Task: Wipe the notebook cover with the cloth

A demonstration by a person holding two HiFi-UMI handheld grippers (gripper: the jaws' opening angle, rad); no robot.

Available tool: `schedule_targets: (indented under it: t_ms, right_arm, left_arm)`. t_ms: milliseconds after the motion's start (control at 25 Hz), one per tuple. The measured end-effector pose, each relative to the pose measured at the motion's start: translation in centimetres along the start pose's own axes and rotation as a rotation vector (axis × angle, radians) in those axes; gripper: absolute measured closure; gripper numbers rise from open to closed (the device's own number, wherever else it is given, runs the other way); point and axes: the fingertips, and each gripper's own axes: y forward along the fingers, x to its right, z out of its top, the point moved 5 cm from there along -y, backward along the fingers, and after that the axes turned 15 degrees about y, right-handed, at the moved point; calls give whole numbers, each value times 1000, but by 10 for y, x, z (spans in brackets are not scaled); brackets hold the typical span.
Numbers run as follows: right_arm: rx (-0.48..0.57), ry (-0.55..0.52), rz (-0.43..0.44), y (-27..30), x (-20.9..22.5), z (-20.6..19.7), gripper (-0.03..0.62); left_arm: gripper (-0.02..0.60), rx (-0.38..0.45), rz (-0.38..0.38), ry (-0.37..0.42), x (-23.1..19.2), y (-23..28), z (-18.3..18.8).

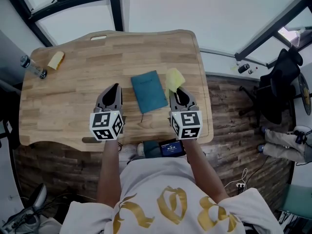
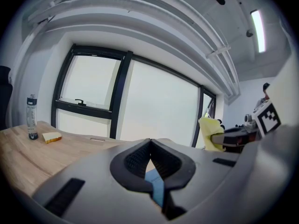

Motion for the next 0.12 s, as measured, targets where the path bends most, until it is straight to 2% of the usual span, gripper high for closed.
schedule_targets:
  t_ms: [120]
  right_arm:
    - [1, -3, 0, -2, -4, -1, 556]
  left_arm:
    - [568, 9, -15, -2, 1, -4, 1]
